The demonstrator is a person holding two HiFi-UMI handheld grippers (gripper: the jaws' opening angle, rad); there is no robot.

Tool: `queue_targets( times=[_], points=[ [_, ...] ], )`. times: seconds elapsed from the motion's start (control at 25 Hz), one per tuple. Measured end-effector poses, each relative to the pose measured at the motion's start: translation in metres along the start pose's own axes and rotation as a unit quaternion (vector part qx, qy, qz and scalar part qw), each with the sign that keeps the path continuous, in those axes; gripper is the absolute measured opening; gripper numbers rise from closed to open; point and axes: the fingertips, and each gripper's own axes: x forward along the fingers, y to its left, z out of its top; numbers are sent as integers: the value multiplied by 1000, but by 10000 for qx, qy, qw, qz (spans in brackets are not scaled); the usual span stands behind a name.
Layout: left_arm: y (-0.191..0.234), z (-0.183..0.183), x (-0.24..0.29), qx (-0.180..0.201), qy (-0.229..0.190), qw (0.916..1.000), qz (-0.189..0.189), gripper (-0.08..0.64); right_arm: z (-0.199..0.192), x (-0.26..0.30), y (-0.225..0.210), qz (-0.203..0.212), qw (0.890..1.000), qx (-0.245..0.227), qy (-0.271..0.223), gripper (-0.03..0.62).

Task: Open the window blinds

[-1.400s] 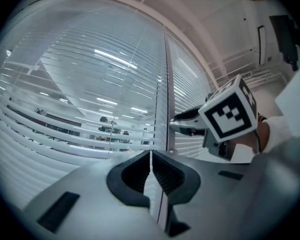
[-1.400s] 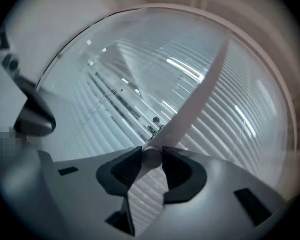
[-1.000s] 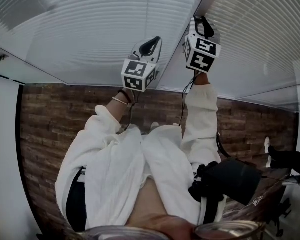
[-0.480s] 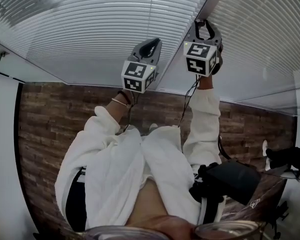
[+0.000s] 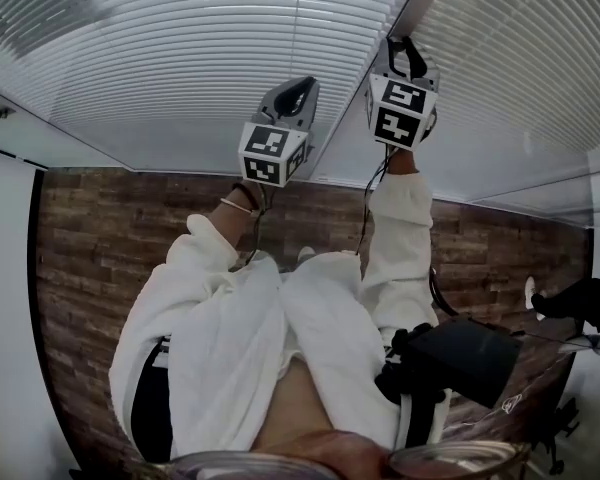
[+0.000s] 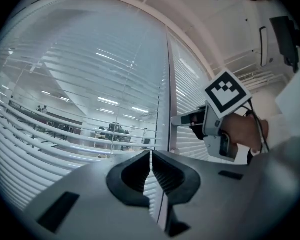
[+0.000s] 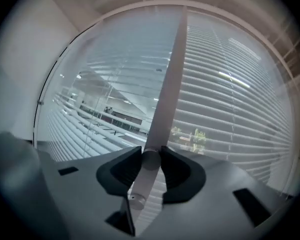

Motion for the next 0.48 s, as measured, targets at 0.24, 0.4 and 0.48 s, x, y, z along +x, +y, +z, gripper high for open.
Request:
queue_targets(
  times=[0.24, 0.4, 0.48],
  points=[
    [-1, 0, 3, -18, -5, 10000, -15, 2, -4, 3, -6, 82, 9934, 1140, -123, 127],
    [0, -1, 2, -35, -14, 10000, -1, 2, -5, 2, -10, 120, 9814, 1907, -174, 127],
    [1, -1, 2, -31, -17, 10000, 6, 2, -6, 3, -11, 143, 9734, 2277, -189, 127]
  ],
)
